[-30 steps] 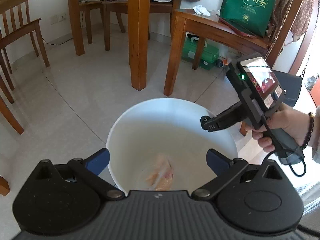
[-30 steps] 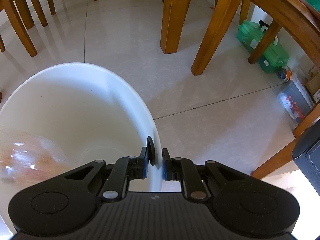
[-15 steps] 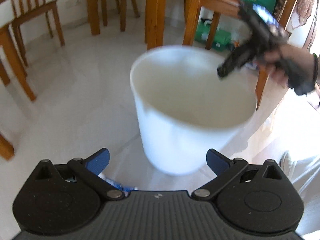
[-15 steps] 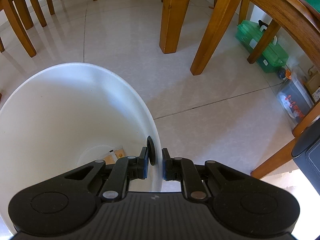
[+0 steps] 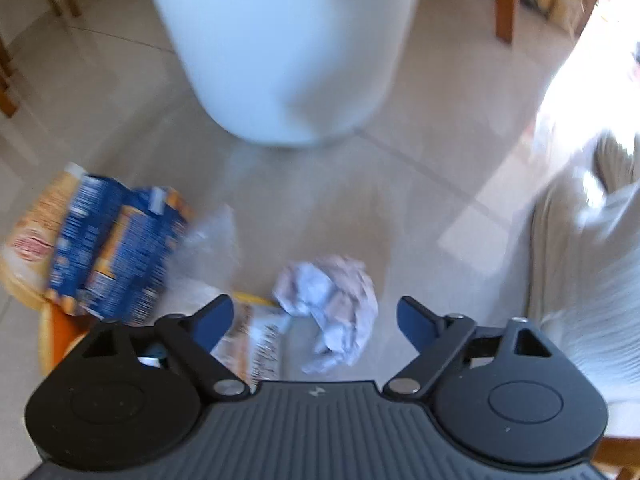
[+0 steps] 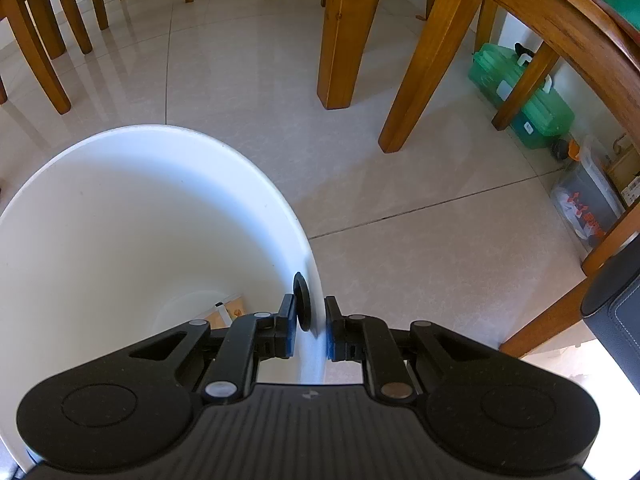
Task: Collect trash
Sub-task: 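Grasp the crumpled white paper with the left tool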
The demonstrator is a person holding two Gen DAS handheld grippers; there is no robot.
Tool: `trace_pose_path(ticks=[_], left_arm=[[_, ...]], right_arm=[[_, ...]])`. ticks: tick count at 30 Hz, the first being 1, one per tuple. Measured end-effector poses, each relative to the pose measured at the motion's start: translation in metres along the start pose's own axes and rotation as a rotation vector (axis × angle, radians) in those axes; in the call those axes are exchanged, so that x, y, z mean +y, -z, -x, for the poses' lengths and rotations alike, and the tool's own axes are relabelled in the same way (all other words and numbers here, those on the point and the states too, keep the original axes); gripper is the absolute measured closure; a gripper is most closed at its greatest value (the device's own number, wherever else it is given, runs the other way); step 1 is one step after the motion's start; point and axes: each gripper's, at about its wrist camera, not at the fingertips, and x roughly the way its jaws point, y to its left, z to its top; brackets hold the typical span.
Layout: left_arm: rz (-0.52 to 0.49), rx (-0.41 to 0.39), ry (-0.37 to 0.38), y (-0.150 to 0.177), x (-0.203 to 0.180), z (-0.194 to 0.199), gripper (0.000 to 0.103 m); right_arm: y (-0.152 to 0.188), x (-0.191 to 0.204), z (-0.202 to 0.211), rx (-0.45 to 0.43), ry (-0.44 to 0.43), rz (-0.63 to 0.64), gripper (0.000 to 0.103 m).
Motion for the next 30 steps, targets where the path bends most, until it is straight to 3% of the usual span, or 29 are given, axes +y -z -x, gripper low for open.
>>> trace_pose_path(ticks=[4, 10, 13, 21, 23, 25, 30], left_arm=[[0.023, 0.061, 0.001, 0.005, -0.009, -0.027, 0.024], [0.034, 0.021, -0.033, -0.002, -0.014, -0.037, 0.025], [0.061, 0.009, -0.052, -0.009, -0.012, -0.039, 0.038], [0.029, 0.028, -0.040, -0.007, -0.022, -0.041, 0.042], [0.045, 0.037, -0.028, -0.010, -0.023, -0.043, 0.052], [0.054, 0.034, -0.019, -0.012, -0.020, -0.042, 0.055], [0.106, 0.026, 0.029, -0.022, -0.011, -0.030, 0.056]], right_arm=[[0.000, 0.000, 0.000, 0.000, -0.001, -0.002, 0.087], [0.002, -0.001, 0.000, -0.003, 0.001, 0.001, 0.087], [0.001, -0.001, 0.000, -0.002, 0.001, -0.001, 0.086], [0.000, -0.002, 0.000, -0.003, 0.002, 0.004, 0.086], [0.000, -0.002, 0.000, -0.004, 0.002, 0.006, 0.086], [0.000, -0.002, 0.000, -0.004, 0.002, 0.006, 0.086], [0.000, -0.003, 0.000, -0.003, 0.002, 0.003, 0.086]])
